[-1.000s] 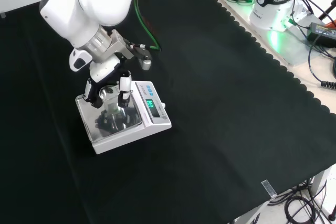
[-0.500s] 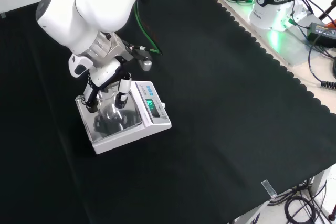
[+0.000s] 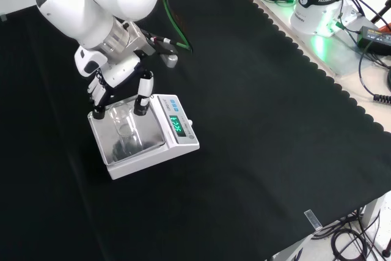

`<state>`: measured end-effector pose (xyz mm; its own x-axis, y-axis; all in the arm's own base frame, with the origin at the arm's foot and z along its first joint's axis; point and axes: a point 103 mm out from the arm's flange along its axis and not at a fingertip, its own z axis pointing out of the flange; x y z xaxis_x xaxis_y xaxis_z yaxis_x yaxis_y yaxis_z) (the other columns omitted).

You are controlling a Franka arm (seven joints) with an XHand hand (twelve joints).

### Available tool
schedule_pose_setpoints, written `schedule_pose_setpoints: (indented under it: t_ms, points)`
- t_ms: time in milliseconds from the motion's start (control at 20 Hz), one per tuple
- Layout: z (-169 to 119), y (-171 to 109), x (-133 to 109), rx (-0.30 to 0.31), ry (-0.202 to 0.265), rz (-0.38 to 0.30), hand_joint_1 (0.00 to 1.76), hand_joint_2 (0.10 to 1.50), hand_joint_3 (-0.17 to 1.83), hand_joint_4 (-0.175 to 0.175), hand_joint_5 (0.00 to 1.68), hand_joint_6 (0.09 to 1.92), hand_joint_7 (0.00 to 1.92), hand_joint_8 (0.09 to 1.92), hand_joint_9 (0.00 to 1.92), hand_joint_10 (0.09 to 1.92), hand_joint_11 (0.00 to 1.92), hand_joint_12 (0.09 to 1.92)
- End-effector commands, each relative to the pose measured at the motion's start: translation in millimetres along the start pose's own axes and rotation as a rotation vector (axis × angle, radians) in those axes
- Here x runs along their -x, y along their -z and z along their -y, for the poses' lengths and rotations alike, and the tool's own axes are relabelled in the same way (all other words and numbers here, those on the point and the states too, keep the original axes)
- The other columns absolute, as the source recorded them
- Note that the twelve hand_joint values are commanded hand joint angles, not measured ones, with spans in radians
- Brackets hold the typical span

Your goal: Put the beaker on the electronic balance.

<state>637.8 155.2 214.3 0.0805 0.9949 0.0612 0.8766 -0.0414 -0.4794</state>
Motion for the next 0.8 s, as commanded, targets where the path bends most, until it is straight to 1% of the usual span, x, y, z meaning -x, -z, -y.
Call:
schedule_pose_setpoints:
  t_ms: [50,350,800]
  points:
    - [16.0,20.8,-1.1,0.010,-0.005,0.027,0.87,0.93,-0.17,-0.171,0.21,0.09,0.00,0.46,0.05,0.98,0.45,1.39]
    - [26.0,28.7,-4.1,0.022,0.016,0.002,0.84,0.93,-0.17,-0.169,0.20,0.09,0.00,0.44,0.04,0.98,0.44,1.39]
    - [31.3,30.2,-3.5,0.028,0.023,-0.006,0.81,0.94,-0.17,-0.168,0.19,0.09,0.00,0.44,0.04,0.98,0.44,1.40]
